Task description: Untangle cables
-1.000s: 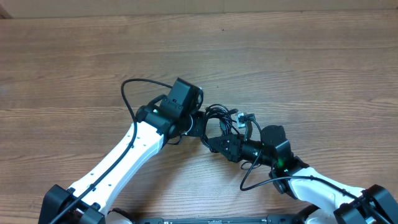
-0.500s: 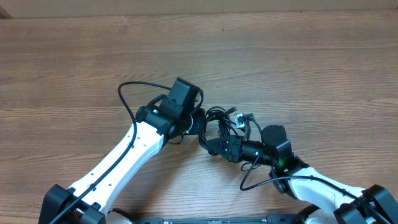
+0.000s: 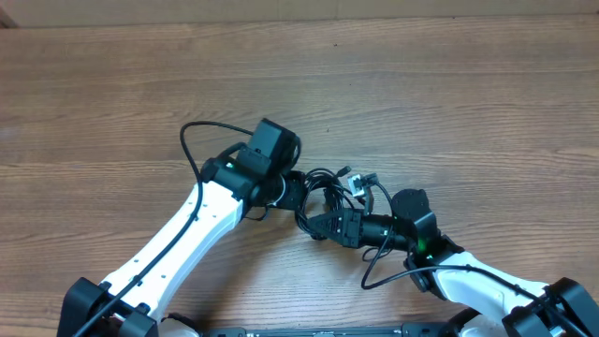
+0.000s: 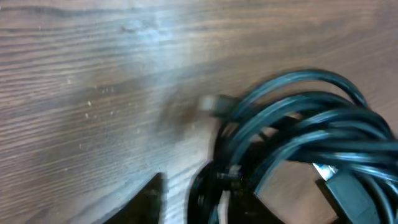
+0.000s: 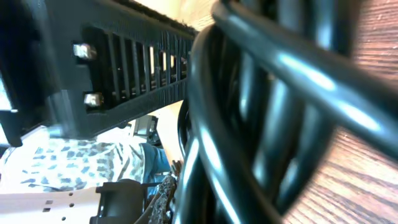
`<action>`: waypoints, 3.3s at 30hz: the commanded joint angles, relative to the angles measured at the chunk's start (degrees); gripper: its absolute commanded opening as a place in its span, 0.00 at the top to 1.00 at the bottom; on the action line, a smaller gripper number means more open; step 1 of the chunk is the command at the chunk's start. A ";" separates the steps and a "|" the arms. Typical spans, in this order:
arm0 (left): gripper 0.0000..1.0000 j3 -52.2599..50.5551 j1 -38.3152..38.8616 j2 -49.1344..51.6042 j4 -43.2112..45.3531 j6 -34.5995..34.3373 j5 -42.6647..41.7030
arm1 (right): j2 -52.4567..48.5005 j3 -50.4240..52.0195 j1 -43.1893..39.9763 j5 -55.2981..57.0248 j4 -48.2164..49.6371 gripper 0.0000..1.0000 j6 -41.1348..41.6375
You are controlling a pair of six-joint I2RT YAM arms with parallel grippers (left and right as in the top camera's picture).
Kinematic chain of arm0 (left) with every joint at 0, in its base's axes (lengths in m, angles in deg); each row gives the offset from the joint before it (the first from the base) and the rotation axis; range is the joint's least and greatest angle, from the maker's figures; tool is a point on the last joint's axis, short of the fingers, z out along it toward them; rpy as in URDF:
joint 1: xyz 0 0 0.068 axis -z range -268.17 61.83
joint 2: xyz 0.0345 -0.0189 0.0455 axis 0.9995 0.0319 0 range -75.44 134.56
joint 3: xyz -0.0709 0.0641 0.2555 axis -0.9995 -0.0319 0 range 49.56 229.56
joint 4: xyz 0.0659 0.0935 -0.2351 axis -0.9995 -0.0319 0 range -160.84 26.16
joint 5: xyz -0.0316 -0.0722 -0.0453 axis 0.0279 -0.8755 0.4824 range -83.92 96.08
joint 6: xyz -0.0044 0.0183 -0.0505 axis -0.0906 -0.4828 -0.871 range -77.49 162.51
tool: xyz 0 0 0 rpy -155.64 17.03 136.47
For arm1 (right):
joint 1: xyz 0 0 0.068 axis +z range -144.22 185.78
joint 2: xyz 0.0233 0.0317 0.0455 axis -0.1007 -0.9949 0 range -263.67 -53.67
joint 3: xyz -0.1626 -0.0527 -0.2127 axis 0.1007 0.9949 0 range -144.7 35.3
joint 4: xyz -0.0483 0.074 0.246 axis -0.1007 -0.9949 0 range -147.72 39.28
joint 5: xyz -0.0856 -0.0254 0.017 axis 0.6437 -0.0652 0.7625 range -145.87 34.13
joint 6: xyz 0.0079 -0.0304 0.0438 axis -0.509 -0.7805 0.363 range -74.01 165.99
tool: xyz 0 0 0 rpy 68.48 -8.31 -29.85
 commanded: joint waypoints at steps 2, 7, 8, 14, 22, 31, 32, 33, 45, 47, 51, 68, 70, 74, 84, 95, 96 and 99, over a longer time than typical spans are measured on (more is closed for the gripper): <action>0.72 1.16 -2.67 0.20 -1.46 4.33 -7.50 | 0.83 -3.28 0.50 0.31 1.95 0.92 0.44; 0.67 1.36 -5.90 -1.81 -1.62 7.23 -12.17 | 0.83 -3.28 0.52 0.31 1.90 0.91 0.44; 0.65 1.36 -6.03 -2.29 -1.75 9.16 -13.11 | 0.83 -3.28 0.50 0.31 1.90 0.91 0.44; 0.59 1.33 -6.03 -3.61 -2.75 10.49 -11.13 | 0.83 -3.28 0.52 0.31 1.90 0.91 0.44; 0.52 1.40 -8.07 -7.02 -2.73 9.38 -7.02 | 0.83 -3.28 0.52 0.31 1.88 0.88 0.70; 0.33 1.38 -10.45 -9.66 -1.60 -2.62 -4.04 | 0.83 -3.28 0.52 0.33 1.90 0.89 5.38; 0.30 1.36 -10.27 -9.62 -2.05 -1.64 -6.34 | 0.83 -3.28 0.52 0.33 1.90 0.89 5.97; 0.25 1.31 -9.84 -9.55 -2.80 2.40 -10.60 | 0.83 -3.28 0.52 0.33 1.90 0.89 6.62; 0.24 -3.65 -8.17 -7.39 -2.86 7.41 -13.03 | 0.83 -3.28 0.52 0.22 1.95 0.89 9.25; 0.30 -5.33 -7.96 -6.43 0.22 5.46 -13.05 | 0.83 -3.28 0.52 -0.11 1.97 0.89 9.25; 0.39 -7.45 -7.67 -4.48 5.27 2.93 -13.25 | 0.83 -3.28 0.52 -1.53 2.45 0.90 9.25; 0.96 -7.74 -12.81 -2.56 11.39 -13.18 -9.49 | 0.83 -3.28 0.57 -5.33 -0.90 0.89 1.66; 0.96 -7.74 -14.91 -2.56 11.82 -14.43 -10.97 | 0.83 -3.28 0.57 -4.39 -4.48 0.89 0.02; 0.96 -7.74 -18.82 -2.56 11.93 -14.84 -15.72 | 0.83 -3.28 0.57 -1.31 -10.69 0.92 0.07; 0.96 -7.74 -21.55 -2.56 11.93 -12.00 -18.99 | 0.83 -3.28 0.57 2.08 -14.73 0.88 0.11; 0.96 -7.74 -21.73 -2.56 17.75 6.82 -35.54 | 0.83 -3.28 0.57 2.25 -15.50 0.69 0.11; 0.96 -7.74 -21.73 -2.56 17.53 8.37 -35.39 | 0.83 -3.28 0.57 2.19 -15.50 0.69 0.11; 0.96 -7.74 -21.70 -2.56 16.24 12.85 -34.12 | 0.83 -3.28 0.57 0.17 -13.88 0.68 -0.52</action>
